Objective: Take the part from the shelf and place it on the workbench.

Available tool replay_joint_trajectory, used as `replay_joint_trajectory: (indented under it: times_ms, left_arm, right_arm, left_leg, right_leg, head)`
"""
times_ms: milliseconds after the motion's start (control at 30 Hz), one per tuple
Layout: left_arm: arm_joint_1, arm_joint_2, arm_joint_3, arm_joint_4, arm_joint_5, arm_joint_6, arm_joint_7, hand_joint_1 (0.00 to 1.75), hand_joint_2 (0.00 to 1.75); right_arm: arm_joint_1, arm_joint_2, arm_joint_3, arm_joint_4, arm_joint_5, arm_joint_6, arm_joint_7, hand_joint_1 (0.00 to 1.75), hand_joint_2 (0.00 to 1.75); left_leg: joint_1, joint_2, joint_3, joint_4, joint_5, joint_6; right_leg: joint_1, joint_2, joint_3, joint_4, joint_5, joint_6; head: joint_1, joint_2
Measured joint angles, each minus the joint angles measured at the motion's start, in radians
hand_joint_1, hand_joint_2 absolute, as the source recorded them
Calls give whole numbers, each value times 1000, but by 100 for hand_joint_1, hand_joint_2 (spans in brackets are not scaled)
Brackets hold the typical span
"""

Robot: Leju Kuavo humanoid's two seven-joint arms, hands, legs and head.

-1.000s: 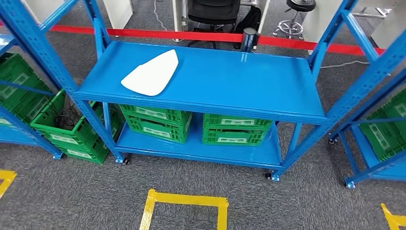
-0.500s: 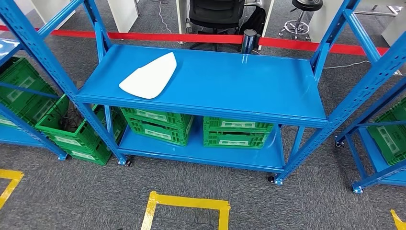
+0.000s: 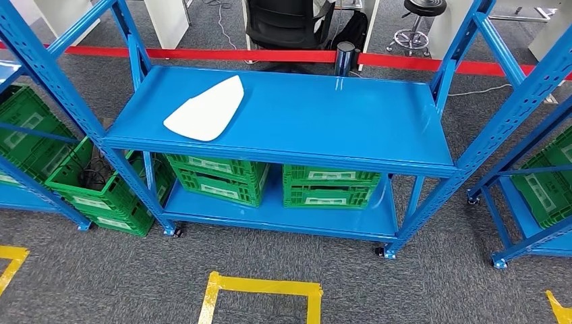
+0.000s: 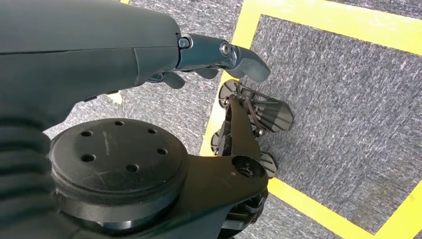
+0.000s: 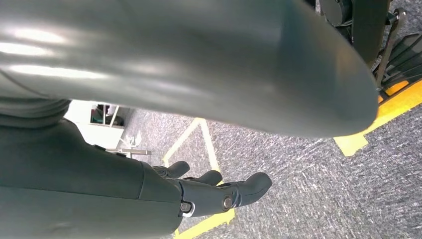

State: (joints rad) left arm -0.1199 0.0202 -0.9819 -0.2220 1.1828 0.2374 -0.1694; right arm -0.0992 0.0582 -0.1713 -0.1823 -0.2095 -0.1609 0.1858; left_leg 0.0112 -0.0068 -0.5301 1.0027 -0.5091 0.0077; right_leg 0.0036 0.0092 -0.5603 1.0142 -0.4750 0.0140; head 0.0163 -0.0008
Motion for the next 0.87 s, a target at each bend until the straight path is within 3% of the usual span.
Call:
replay_joint_trajectory:
  times_ms: [167, 300, 533, 600, 667, 733, 867]
  left_arm:
    - [0, 0, -3, 0, -16, 19, 12, 0, 175]
    - [0, 0, -4, 0, -24, 23, 17, 0, 175]
    - [22, 0, 26, -6, -156, -5, 40, 0, 175]
    - [33, 0, 49, -10, -214, -18, 48, 0, 87]
    - [44, 0, 74, -14, -267, -30, 53, 0, 0]
    - [55, 0, 103, -19, -320, -42, 60, 0, 0]
    - [76, 0, 169, -31, -416, -64, 72, 0, 0]
  right_arm:
    - [0, 0, 0, 0, -28, 15, -4, 0, 0]
    - [0, 0, 0, 0, -27, 28, -6, 0, 175]
    - [20, -1, 7, -3, 49, 87, -30, 0, 175]
    - [31, -3, 12, -7, 59, 92, -38, 0, 175]
    - [40, -4, 17, -12, 67, 96, -46, 0, 87]
    - [50, -6, 22, -17, 76, 99, -54, 0, 0]
    - [69, -10, 31, -30, 90, 106, -68, 0, 0]
  left_leg:
    - [-3, 0, 0, 0, 0, 1]
    - [-4, 0, 0, 0, 0, 1]
    - [-5, 0, 0, 0, -1, 2]
    - [-5, 0, 0, 0, -1, 2]
    - [-5, 0, 0, 0, -1, 2]
    - [-5, 0, 0, 0, -1, 2]
    - [-5, 0, 0, 0, -1, 2]
  right_leg:
    - [-3, 0, 0, 0, 0, 0]
    - [-5, 0, 0, 0, 0, 1]
    - [-5, 0, 0, -1, -1, 1]
    - [-6, 0, 0, -1, -1, 2]
    - [-6, 0, 0, -1, -1, 2]
    - [-6, 0, 1, -1, -1, 2]
    - [-6, 0, 1, -1, -1, 2]
  head:
    - [-1, 0]
    - [-1, 0]
    - [-2, 0]
    - [-2, 0]
    - [-2, 0]
    - [-2, 0]
    - [-3, 0]
